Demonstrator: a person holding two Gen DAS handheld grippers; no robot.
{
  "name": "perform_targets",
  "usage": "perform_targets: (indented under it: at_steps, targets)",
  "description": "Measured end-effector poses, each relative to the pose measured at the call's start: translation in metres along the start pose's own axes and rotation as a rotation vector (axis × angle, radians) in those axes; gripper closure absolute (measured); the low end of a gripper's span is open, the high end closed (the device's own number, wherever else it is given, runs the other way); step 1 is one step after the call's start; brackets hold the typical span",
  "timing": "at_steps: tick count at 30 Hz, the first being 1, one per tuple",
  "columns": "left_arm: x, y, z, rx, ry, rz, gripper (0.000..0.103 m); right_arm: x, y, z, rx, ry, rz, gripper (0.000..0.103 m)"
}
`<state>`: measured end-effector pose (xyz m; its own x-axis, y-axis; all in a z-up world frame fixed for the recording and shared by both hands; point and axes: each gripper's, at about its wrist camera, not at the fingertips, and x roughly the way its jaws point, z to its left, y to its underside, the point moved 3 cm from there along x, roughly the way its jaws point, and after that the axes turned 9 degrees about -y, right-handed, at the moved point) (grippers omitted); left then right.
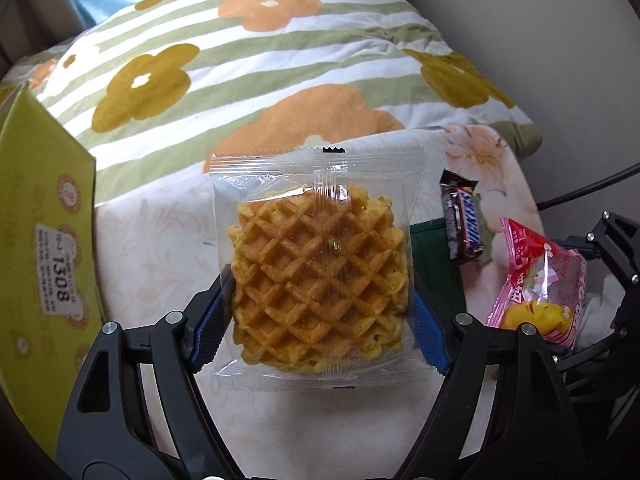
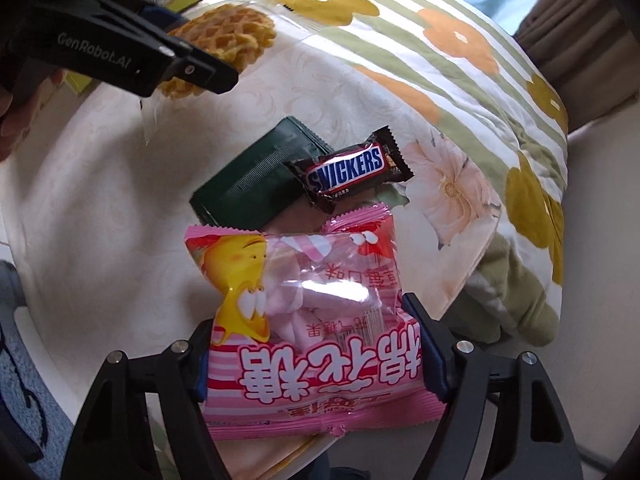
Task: Organize snacks
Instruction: 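Carry both snacks over the box and release them inside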
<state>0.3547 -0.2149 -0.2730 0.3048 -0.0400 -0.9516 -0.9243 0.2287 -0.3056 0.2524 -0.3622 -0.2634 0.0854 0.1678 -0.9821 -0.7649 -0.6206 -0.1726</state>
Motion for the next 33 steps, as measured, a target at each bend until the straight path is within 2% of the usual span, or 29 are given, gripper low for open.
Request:
perform_targets:
  at_steps: [9, 16, 24, 29, 33]
  targets:
    - [-0.09, 0.012, 0.038, -0.121, -0.014, -0.131, 0.027, -0.066, -0.011, 0.021, 0.106, 0.019, -0.155, 0.03]
    - [-0.161, 0.023, 0.088, -0.204, -0.04, -0.229, 0.027, -0.108, -0.047, 0.048, 0.103, 0.029, -0.264, 0.03]
    - [-0.212, 0.024, 0.17, -0.26, -0.065, -0.315, 0.027, -0.144, -0.116, 0.092, 0.054, 0.035, -0.36, 0.03]
    - [-0.223, 0.024, 0.233, -0.276, -0.074, -0.323, 0.027, -0.15, -0.172, 0.129, 0.032, 0.027, -0.403, 0.03]
    - [-0.218, 0.022, 0.282, -0.274, -0.082, -0.314, 0.027, -0.139, -0.216, 0.158, 0.029, -0.009, -0.419, 0.03]
